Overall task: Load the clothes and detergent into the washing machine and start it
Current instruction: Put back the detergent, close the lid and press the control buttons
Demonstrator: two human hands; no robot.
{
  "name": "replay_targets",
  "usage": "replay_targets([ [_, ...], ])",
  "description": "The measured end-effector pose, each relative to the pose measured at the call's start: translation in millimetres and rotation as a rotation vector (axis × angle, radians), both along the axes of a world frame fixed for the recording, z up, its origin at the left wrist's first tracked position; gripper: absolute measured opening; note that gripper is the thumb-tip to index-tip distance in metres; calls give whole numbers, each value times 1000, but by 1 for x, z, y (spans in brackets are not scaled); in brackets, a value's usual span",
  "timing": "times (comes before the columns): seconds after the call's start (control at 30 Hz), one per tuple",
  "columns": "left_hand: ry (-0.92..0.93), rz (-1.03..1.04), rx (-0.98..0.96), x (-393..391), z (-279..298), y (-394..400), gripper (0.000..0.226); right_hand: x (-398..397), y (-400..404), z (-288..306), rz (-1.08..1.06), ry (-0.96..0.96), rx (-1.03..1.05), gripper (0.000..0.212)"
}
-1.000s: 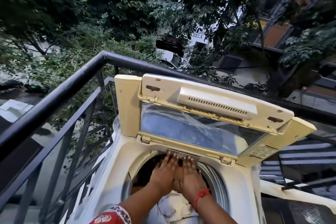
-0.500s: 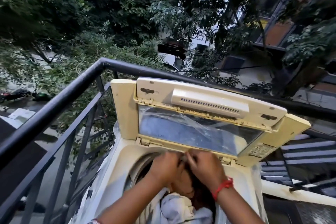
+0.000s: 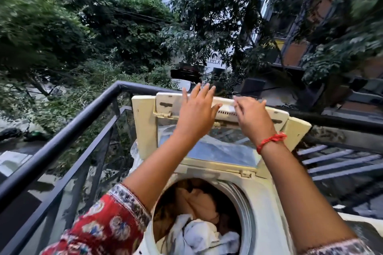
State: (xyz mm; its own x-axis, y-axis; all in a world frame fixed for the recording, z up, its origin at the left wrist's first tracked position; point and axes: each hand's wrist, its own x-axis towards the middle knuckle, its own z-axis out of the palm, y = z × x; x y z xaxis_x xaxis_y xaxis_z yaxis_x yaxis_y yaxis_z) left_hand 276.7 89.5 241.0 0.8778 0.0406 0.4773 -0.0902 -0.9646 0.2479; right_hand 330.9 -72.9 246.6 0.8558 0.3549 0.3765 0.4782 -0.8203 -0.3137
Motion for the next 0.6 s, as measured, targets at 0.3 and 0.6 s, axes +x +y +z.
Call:
replay_targets([
  [0.3, -16, -23, -52, -37, 0, 0, 32, -47, -21, 14, 60, 16, 138, 18],
  [0.6, 151, -118, -137, -83, 10, 11, 26, -103, -42, 15, 90, 166, 113, 15],
])
